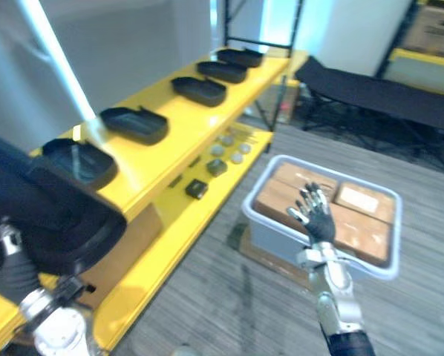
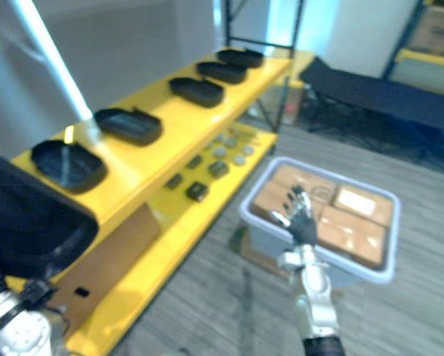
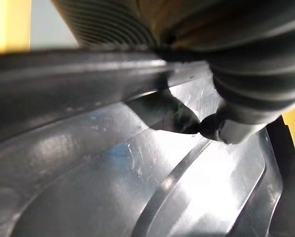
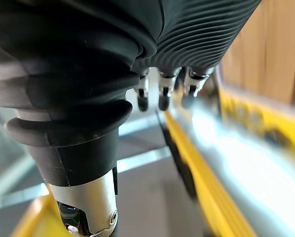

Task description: Walk over and take plastic housings, then place them on the shelf

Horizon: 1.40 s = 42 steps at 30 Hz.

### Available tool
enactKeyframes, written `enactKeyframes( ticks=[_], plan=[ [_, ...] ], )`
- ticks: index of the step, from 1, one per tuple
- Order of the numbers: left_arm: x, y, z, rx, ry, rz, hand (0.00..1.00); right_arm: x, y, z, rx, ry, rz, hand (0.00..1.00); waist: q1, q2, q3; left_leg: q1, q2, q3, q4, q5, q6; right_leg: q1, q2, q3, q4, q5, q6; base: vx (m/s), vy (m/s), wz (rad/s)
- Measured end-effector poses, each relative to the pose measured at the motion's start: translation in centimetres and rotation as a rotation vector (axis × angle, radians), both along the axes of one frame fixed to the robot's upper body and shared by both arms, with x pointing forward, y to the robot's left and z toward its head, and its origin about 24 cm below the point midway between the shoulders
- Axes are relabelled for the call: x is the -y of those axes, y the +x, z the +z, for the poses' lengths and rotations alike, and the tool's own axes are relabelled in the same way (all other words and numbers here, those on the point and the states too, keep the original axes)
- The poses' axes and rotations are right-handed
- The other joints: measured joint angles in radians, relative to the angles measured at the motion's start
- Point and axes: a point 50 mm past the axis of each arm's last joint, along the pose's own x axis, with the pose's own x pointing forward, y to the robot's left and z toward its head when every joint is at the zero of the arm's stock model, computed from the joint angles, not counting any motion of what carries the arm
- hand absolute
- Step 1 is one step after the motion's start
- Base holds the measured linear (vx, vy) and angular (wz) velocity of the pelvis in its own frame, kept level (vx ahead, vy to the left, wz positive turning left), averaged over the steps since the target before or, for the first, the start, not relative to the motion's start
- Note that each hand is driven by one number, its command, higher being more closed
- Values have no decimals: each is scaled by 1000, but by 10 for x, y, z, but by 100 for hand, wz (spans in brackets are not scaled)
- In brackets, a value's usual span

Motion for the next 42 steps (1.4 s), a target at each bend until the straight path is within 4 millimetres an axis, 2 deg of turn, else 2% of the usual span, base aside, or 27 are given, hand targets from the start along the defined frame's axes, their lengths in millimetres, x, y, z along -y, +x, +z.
enactKeyframes(
  ticks=[3, 5, 10, 14, 16, 20, 22, 25, 27, 30, 32, 33, 34, 36, 37, 40, 42],
  plan=[
    [-6, -20, 3, 18, 4, 42, 100, -18, 2, 1, 2, -14, 48, 0, 34, -10, -3, -1, -22, -24, 0, -3, 12, 20, -19, -25, 0, -10, 13, 9, 70, 35],
    [-6, -26, 7, 58, 9, 46, 100, -21, 3, 1, 4, -47, 53, 0, 47, -12, -4, -2, -32, -24, 2, -7, 17, 23, -29, -26, 0, -21, 25, -20, 61, 5],
    [-5, -26, 14, 75, 52, 25, 100, -9, 4, 1, -15, -79, 34, 0, 38, -13, -4, -4, -31, -24, 2, -12, 21, 28, -29, -39, 0, -39, 21, -5, 9, 3],
    [-2, -18, 21, 104, 76, -13, 100, 8, -2, 10, 16, -91, -22, 0, 0, -30, 5, -68, -51, -77, 38, -7, 22, 33, -44, -117, 31, -47, 30, 18, 14, 61],
    [3, -10, 34, 150, 120, -73, 100, 17, -5, 8, 0, -94, -76, 0, 0, -46, 17, -82, -69, -125, 23, 13, 23, 47, -57, -162, 49, -49, 28, 37, 41, 77],
    [5, -10, 38, 148, 145, -100, 100, 15, -6, 8, 8, -104, -70, 0, 4, -47, 42, -80, -79, -115, 19, 22, 24, 40, -96, -156, 127, -76, 21, 21, 94, 30],
    [4, -12, 38, 132, 152, -98, 100, 14, -3, 12, 31, -105, -59, 0, 16, -62, 70, -91, -75, -52, 35, 22, 25, 1, -124, -129, 187, -114, 25, -36, 71, -21],
    [9, -9, 36, 128, 140, -121, 100, 14, 2, 21, 77, -116, -42, 0, 11, -72, 114, -112, -71, -23, 44, 21, 25, -38, -127, -94, 193, -119, 24, -77, 10, -30],
    [10, -7, 36, 129, 141, -131, 100, 14, 3, 24, 92, -122, -34, 0, -5, -69, 151, -115, -71, -14, 57, 11, 29, -40, -127, -85, 193, -121, 25, -86, -3, -16],
    [11, -5, 38, 151, 149, -134, 100, 18, 1, 27, 113, -134, -27, 0, -17, -63, 160, -147, -71, -15, 88, 3, 38, -60, -127, -80, 201, -122, 25, -60, 13, 3],
    [14, 1, 41, 177, 153, -162, 100, 24, -3, 28, 136, -156, -28, 0, -28, -38, 184, -176, -78, -66, 149, -17, 37, -61, -131, -41, 270, -135, 14, -18, 54, 53],
    [15, 3, 42, 179, 158, -175, 100, 26, -4, 27, 132, -160, -31, 0, -36, -34, 188, -179, -81, -87, 155, -16, 38, -61, -132, -16, 293, -140, 7, -3, 82, 89],
    [15, 6, 45, 174, 182, -199, 100, 27, -6, 24, 122, -160, -33, 0, -43, -34, 193, -184, -89, -125, 160, -16, 37, -63, -134, 37, 337, -152, 2, 5, 62, 75],
    [13, 9, 52, 178, 222, -217, 100, 26, -8, 27, 137, -160, -33, 0, -40, -47, 196, -205, -107, -160, 172, -15, 37, -74, -144, 82, 379, -186, 7, 1, 22, 68],
    [13, 10, 54, 181, 232, -222, 100, 26, -8, 31, 164, -160, -34, 0, -37, -54, 203, -216, -116, -169, 175, -13, 36, -74, -148, 87, 380, -201, 11, -27, -31, 56],
    [15, 12, 53, 185, 223, -230, 100, 27, -5, 40, 222, -164, -31, 0, -14, -48, 223, -237, -125, -181, 176, 2, 31, -70, -146, 85, 348, -210, 19, -26, -34, 19],
    [16, 13, 52, 190, 216, -226, 100, 29, -6, 43, 243, -170, -25, 0, -15, -47, 223, -246, -132, -187, 174, 7, 30, -67, -145, 84, 332, -210, 19, -36, -14, 13]
  ],
)
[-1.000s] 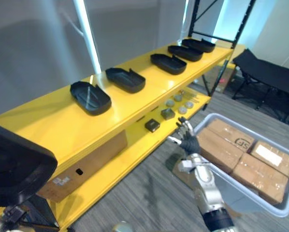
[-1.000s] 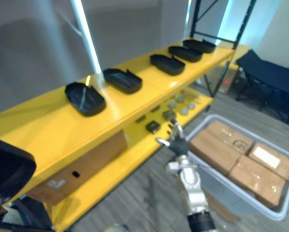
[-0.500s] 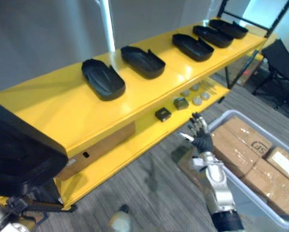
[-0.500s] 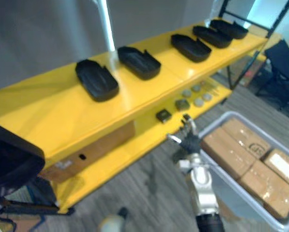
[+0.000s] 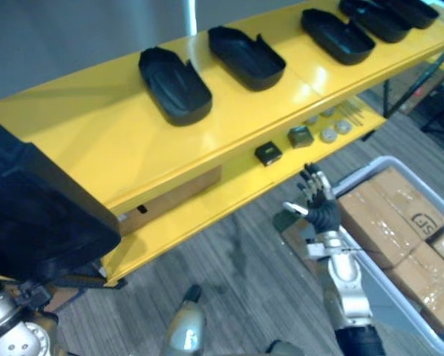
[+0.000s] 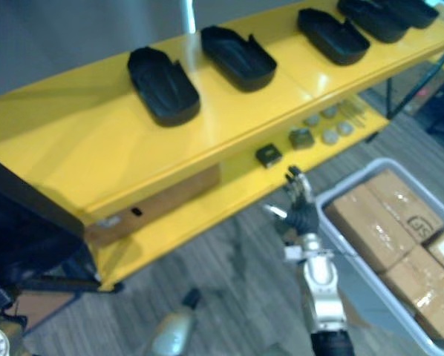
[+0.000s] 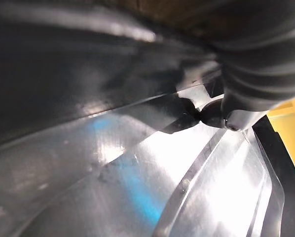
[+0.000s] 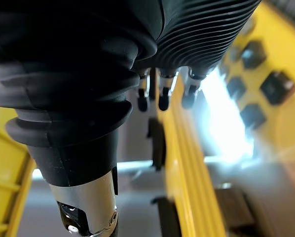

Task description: Walk over and take plastic housings, then place them on the shelf

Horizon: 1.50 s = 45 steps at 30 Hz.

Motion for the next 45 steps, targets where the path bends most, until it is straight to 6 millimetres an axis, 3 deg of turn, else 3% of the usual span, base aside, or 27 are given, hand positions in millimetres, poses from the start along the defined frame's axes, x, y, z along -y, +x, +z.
enactKeyframes(
  ticks=[3, 9, 14, 17, 18, 20, 21, 22, 24, 25, 26, 28, 30, 32, 35, 36, 37, 38, 40, 42, 43, 45],
  plan=[
    [1, 2, 1, 3, 15, 15, 100, 2, -1, 2, 17, -13, 12, 0, -8, 2, 2, 0, -13, -31, -4, 7, -1, 35, 2, -21, -18, 0, 0, -44, -19, 30],
    [-3, -2, 3, 10, 21, 54, 100, -4, 1, 9, 66, -69, 26, 0, 13, 9, 6, 17, 14, -23, -68, 60, -5, 71, 19, -29, -20, -1, 1, -50, -41, 38],
    [-1, -5, 8, 68, 57, 45, 100, -14, 13, 27, 133, -79, 3, 0, 19, 10, 6, 45, 10, -23, -73, 70, -4, 102, 17, -30, -28, -2, 3, -48, -20, 1],
    [3, -7, 16, 101, 107, 28, 100, -13, 16, 33, 152, -53, -40, 0, 24, 0, 4, 48, -9, -20, -61, 56, -3, 130, 5, -46, -50, -55, 0, -75, -33, 5],
    [5, -8, 20, 121, 130, 28, 100, -11, 16, 32, 148, -42, -64, 0, 27, -9, 1, 26, -27, -22, -27, 46, -6, 136, -7, -56, -56, -105, 17, -79, -19, 24],
    [9, -9, 27, 152, 165, 5, 100, -2, 11, 24, 112, -14, -142, 0, 23, -22, 8, -6, -51, 57, 119, -6, 51, 166, -22, -74, -65, -100, 6, -44, 51, 24],
    [13, -12, 29, 170, 186, -7, 100, 9, 4, 15, 80, 1, -218, 0, 16, 23, -14, 2, -44, 84, 174, -84, 83, 168, 2, -63, 6, -83, -65, 34, 130, 31],
    [14, -12, 33, 193, 214, -20, 100, 16, -2, 6, 42, 23, -282, 0, 4, 27, -23, 4, -37, 83, 194, -98, 78, 91, -20, 19, 169, -57, -84, 29, 135, 27],
    [14, -12, 39, 202, 245, -27, 100, 19, -6, 1, 25, 51, -333, 0, 3, 5, -41, 21, -28, 92, 172, -104, 86, -10, -21, 166, 304, 25, -72, 52, 135, -6],
    [13, -11, 40, 201, 244, -25, 100, 20, -6, 1, 31, 56, -340, 0, 0, 4, -41, 28, -21, 89, 165, -104, 94, -32, -18, 189, 334, 51, -73, 155, 94, -28],
    [11, -8, 40, 202, 238, -22, 100, 22, -6, 3, 51, 53, -354, 0, -12, 11, -37, 48, -3, 89, 153, -105, 115, -73, 2, 243, 381, -36, -73, 135, 54, -21],
    [7, -3, 40, 213, 214, -13, 100, 26, -7, 5, 65, 45, -361, 0, -28, 12, -36, 71, 12, 88, 131, -105, 116, -103, 37, 266, 346, -116, -58, 112, 26, -17],
    [1, 7, 37, 223, 154, 6, 100, 39, -8, 9, 85, 31, -398, 0, -46, 27, -41, 76, 32, 81, 121, -110, 109, -157, 98, 334, 223, -137, -62, 97, -43, 3],
    [-3, 19, 33, 220, 96, -1, 100, 53, -12, 10, 87, 14, -447, 0, -82, 40, -38, 77, 36, 32, 129, -126, 87, -198, 146, 474, 113, -118, -48, 90, -126, 52],
    [3, 28, 30, 207, 72, -44, 100, 57, -17, 12, 97, 13, -469, 0, -108, 48, -36, 89, 44, -26, 146, -151, 58, -196, 169, 547, 87, -104, -45, 144, -299, 76],
    [11, 32, 29, 204, 61, -109, 100, 56, -29, 25, 158, 2, -473, 0, -107, 40, -41, 104, 52, -68, 171, -191, 15, -176, 173, 553, 86, -99, -35, 183, -438, 73],
    [13, 29, 29, 196, 71, -129, 100, 53, -34, 32, 194, -6, -474, 0, -104, 18, -54, 107, 50, -72, 174, -209, -7, -166, 167, 544, 86, -94, -23, 207, -572, 114],
    [17, 25, 23, 179, 47, -136, 100, 55, -39, 41, 237, -29, -485, 0, -112, 41, -67, 120, 102, -75, 163, -219, -23, -157, 187, 487, 136, -113, 21, 116, -403, 80],
    [22, 15, 17, 141, 43, -143, 100, 65, -46, 47, 267, -60, -537, 0, -114, 67, -102, 123, 184, -7, 112, -182, -22, -174, 210, 433, 161, -139, -15, 163, -420, 67],
    [26, 17, 16, 140, 43, -169, 100, 81, -50, 51, 278, -80, -616, 0, -118, 111, -129, 126, 214, 123, 68, -134, -29, -165, 206, 376, 150, -141, -24, 251, -354, 86],
    [29, 20, 18, 156, 45, -187, 100, 87, -51, 48, 268, -86, -641, 0, -137, 133, -138, 142, 224, 209, 21, -105, -44, -157, 204, 331, 143, -141, -25, 230, -248, 111],
    [32, 28, 20, 176, 49, -213, 100, 93, -52, 41, 234, -75, -683, 0, -157, 129, -133, 160, 235, 259, -67, -44, -66, -148, 196, 292, 136, -141, -26, 108, -120, 78]
  ],
)
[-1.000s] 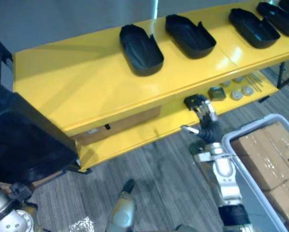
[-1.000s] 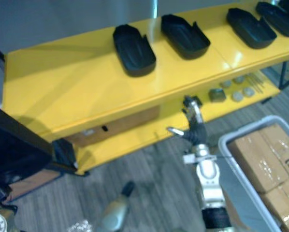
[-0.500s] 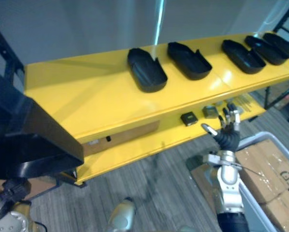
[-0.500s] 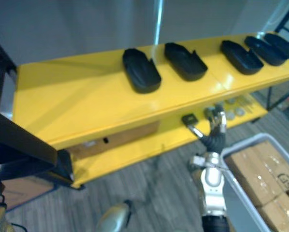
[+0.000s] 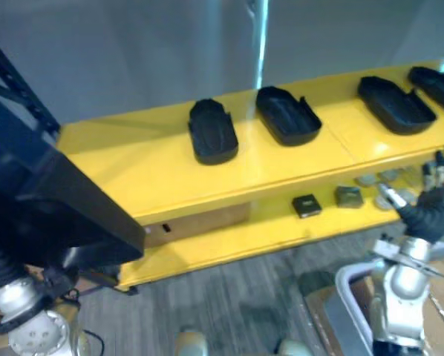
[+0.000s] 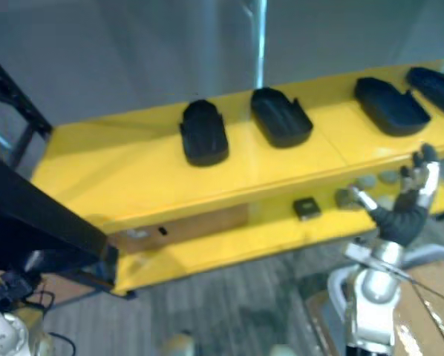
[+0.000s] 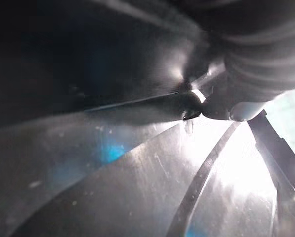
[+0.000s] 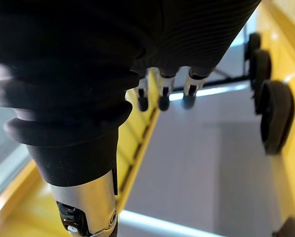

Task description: Walk over and take plastic housings, then place them on the shelf

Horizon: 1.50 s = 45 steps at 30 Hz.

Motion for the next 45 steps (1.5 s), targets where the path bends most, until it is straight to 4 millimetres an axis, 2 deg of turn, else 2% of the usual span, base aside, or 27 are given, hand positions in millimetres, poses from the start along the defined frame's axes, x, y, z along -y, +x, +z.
enactKeyframes(
  ticks=[1, 4, 6, 8, 9, 10, 11, 14, 16, 17, 19, 20, 22, 27, 32, 34, 39, 41, 43, 45],
  plan=[
    [1, 7, -2, -6, -16, -16, 100, 2, -1, -4, -18, 10, -13, 0, -2, -5, 4, 23, -4, -1, -51, 32, -15, 9, -6, -15, -4, 0, 0, 44, -23, 34],
    [-4, 16, -15, -78, -55, 13, 100, 4, -11, -19, -60, 58, -48, 0, -10, -28, 20, 61, -31, 13, -81, 50, -8, 37, -31, -14, -11, -2, 1, 27, 43, 6],
    [-8, 18, -22, -129, -67, 43, 100, 1, -20, -36, -115, 130, -55, 0, -12, -50, 33, 68, -53, 28, -84, 48, 0, 39, -48, -8, -12, -8, 11, -14, 70, -2],
    [-12, 18, -31, -190, -88, 61, 100, -4, -30, -66, -229, 239, -50, 0, -26, -59, 37, 70, -71, 37, -93, 53, 10, 39, -67, -1, -14, -7, 15, -21, 78, 0],
    [-14, 17, -35, -231, -86, 79, 100, -8, -34, -84, -310, 286, -37, 0, -32, -59, 38, 77, -78, 49, -97, 54, 14, 37, -73, 10, -16, -5, 19, -13, 74, -15],
    [-15, 16, -36, -248, -76, 92, 100, -10, -35, -92, -350, 300, -29, 0, -33, -57, 39, 86, -80, 55, -105, 56, 16, 37, -74, 17, -17, -4, 21, -37, 52, -20],
    [-18, 18, -37, -283, -48, 109, 100, -14, -38, -112, -455, 329, 7, 0, -39, -48, 43, 88, -85, 64, -115, 59, 21, 38, -79, 20, -18, -2, 24, -51, 29, -12],
    [-24, 27, -36, -337, 14, 131, 100, -19, -41, -139, -584, 360, 46, 0, -57, -29, 52, 85, -88, 82, -128, 64, 28, 26, -83, 28, -28, 5, 35, -57, 25, -7],
    [-39, 41, -39, -418, 59, 166, 100, -19, -50, -159, -699, 371, 69, 0, -64, -8, 58, 87, -90, 98, -144, 73, 29, 20, -85, 37, -28, 13, 41, -8, 16, -6],
    [-44, 45, -39, -439, 73, 176, 100, -18, -53, -164, -729, 373, 69, 0, -64, -5, 56, 87, -90, 101, -143, 75, 30, 19, -85, 40, -29, 15, 42, 31, 18, -5],
    [-67, 63, -32, -508, 128, 212, 100, -15, -63, -178, -826, 362, 101, 0, -67, -6, 57, 88, -94, 106, -143, 76, 30, 19, -88, 44, -32, 16, 44, 40, 19, -3],
    [-73, 69, -30, -524, 132, 215, 100, -15, -65, -181, -847, 356, 119, 0, -68, -6, 57, 87, -95, 106, -143, 76, 30, 19, -89, 44, -33, 16, 44, 0, 0, 0],
    [-99, 87, -20, -597, 116, 236, 100, -16, -69, -189, -910, 342, 192, 0, -77, -11, 59, 87, -97, 110, -143, 76, 30, 19, -90, 49, -41, 20, 48, 12, 8, -2],
    [-135, 122, 4, -756, 118, 284, 100, -22, -73, -202, -1041, 273, 308, 0, -90, -19, 64, 99, -94, 144, -140, 76, 29, 19, -83, 76, -65, 38, 46, 25, 18, -13],
    [-149, 142, 39, -842, 129, 325, 100, -29, -73, -207, -1086, 260, 359, 0, -121, -46, 80, 102, -87, 162, -129, 75, 29, 20, -71, 100, -83, 52, 46, -13, 5, -14],
    [-150, 147, 43, -864, 99, 314, 100, -32, -76, -209, -1101, 257, 372, 0, -127, -51, 83, 102, -84, 170, -117, 69, 28, 20, -67, 108, -84, 55, 45, -21, -2, -15],
    [-151, 159, 50, -989, 124, 326, 100, -40, -80, -216, -1140, 259, 401, 0, -146, -62, 97, 101, -61, 203, -78, 41, 23, 21, -45, 139, -85, 63, 39, -44, -5, -21],
    [-153, 160, 47, -1032, 101, 328, 100, -40, -82, -218, -1150, 264, 393, 0, -152, -64, 107, 101, -55, 214, -67, 31, 23, 19, -36, 153, -88, 67, 39, -39, -1, -19],
    [-157, 159, 44, -1071, 56, 339, 100, -39, -82, -218, -1148, 263, 377, 0, -171, -72, 125, 84, -51, 217, -44, 22, 23, 5, -33, 159, -87, 72, 39, -33, 2, -8],
    [-159, 160, 45, -1085, 18, 347, 100, -39, -81, -218, -1147, 262, 373, 0, -171, -77, 136, 57, -45, 223, -28, 18, 23, -18, -26, 172, -89, 83, 38, -23, 0, -13]
  ],
)
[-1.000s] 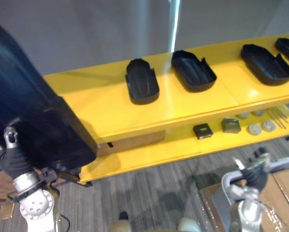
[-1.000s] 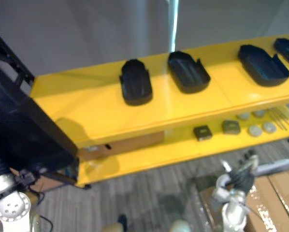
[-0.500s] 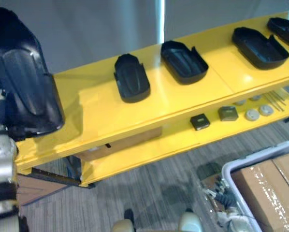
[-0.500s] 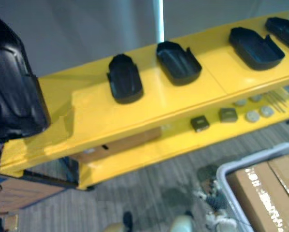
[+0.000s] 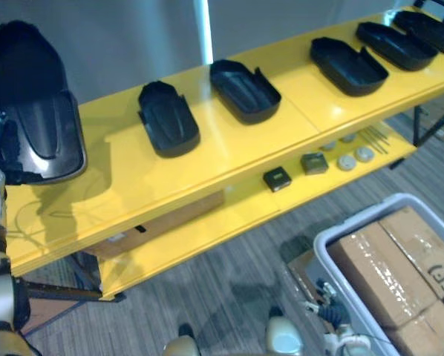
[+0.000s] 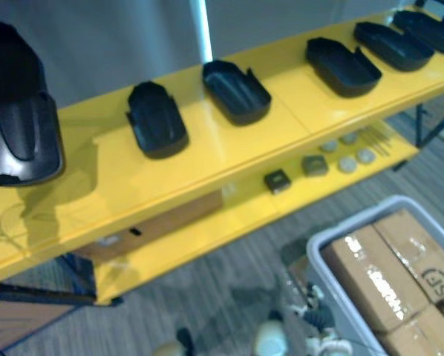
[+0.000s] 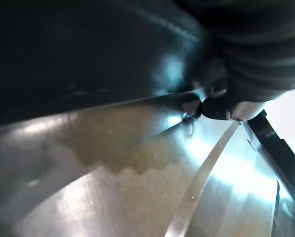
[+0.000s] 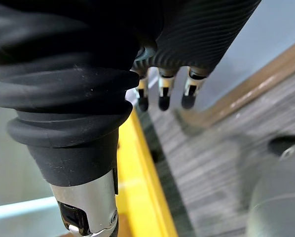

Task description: Walk over and take plastic housings, then place them on the shelf

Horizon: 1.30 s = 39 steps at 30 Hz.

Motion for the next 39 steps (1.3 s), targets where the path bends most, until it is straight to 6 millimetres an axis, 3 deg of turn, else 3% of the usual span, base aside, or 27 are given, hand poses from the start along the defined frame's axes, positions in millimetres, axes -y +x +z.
enactKeyframes(
  ticks=[9, 18, 29, 30, 39],
  plan=[
    [-5, 0, 2, -25, -58, 76, 100, 2, 9, 5, 31, -15, -5, 0, 1, -14, 82, -72, 23, 15, 103, -35, 4, -32, 12, 13, 2, 13, -3, -16, 3, -4],
    [-9, -3, 7, -82, 35, 143, 100, 8, 20, 11, 71, -32, -14, 0, 4, -24, 135, -118, 29, 3, 180, -59, 10, -50, 11, 16, 21, 15, 0, -21, 9, 3],
    [-19, -13, 25, -111, 113, 177, 100, 12, 26, 15, 87, -44, -17, 0, 7, -22, 159, -183, 49, -10, 234, -82, 13, -90, 24, 15, 52, 12, -1, -41, -7, 1],
    [-19, -13, 25, -117, 117, 176, 0, 12, 27, 15, 88, -43, -19, 0, 7, -22, 160, -185, 48, -9, 234, -82, 13, -96, 24, 16, 56, 12, -1, -33, -18, 1],
    [-20, -15, 34, -81, 144, 227, 0, 14, 30, 16, 96, -37, -25, 0, 8, -36, 179, -184, 50, -9, 236, -81, 13, -97, 25, 17, 58, 12, -1, 0, 0, 0]
  ],
)
